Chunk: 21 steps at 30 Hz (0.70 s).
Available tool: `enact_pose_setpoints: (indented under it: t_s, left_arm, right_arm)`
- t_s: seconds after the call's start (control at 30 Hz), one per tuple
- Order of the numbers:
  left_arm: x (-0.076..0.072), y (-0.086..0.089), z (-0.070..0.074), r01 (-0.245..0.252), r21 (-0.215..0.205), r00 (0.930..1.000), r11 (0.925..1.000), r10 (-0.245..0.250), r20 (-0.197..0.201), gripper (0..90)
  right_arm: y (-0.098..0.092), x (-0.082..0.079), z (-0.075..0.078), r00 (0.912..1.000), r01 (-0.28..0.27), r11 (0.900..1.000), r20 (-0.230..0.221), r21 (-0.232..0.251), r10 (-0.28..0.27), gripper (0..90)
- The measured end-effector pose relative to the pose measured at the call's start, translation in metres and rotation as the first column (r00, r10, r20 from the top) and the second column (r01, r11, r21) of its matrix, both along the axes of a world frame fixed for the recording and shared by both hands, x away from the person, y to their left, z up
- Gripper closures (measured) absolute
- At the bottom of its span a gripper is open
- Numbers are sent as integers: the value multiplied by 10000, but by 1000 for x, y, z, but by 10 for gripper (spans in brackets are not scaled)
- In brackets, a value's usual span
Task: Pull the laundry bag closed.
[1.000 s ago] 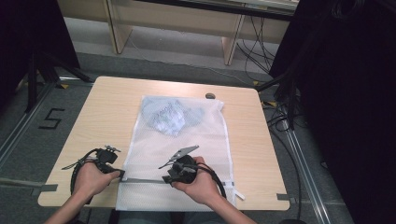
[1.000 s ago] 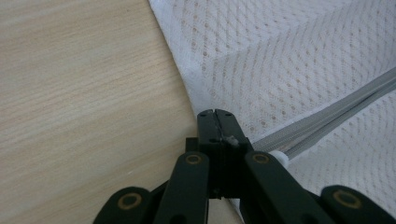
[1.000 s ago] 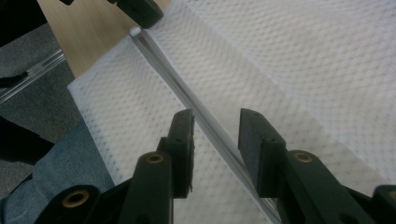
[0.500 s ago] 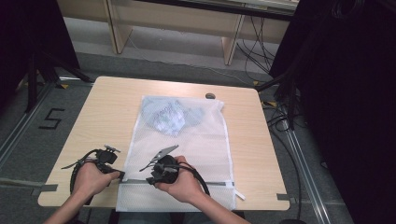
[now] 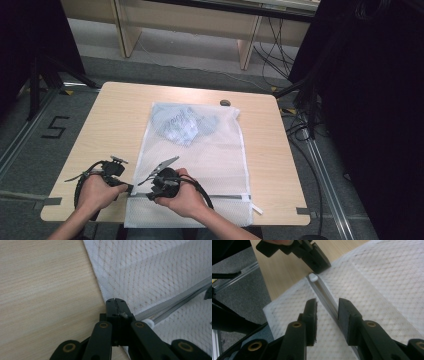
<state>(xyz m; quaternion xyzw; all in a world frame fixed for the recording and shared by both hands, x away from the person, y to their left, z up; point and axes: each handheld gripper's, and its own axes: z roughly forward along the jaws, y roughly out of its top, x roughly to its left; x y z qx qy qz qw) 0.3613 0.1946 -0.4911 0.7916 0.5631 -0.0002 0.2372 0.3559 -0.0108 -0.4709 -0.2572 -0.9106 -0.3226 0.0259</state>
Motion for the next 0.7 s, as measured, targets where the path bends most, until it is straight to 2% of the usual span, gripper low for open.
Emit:
enact_pose_setpoints:
  t_s: [0.1,0.17,0.37,0.43,0.7]
  left_arm:
    - [0,1,0,57,24,10000,10000,-57,-37,898]
    - [0,1,0,123,53,9999,9999,-123,-11,898]
    - [0,1,0,61,-29,10000,10000,-61,-10,898]
    - [1,2,-1,39,-21,10000,10000,-39,24,898]
    - [0,2,-1,83,-24,10000,10000,-83,-10,898]
  right_arm:
    - [8,0,-1,9998,-42,10000,-170,19,43,695]
    - [10,1,-2,9999,-137,9999,-52,12,137,696]
    - [21,0,-7,9992,-56,10000,-400,-46,54,701]
    - [26,1,-9,9990,-241,9997,-373,20,242,704]
    - [35,4,-14,9971,-133,9998,-751,135,143,708]
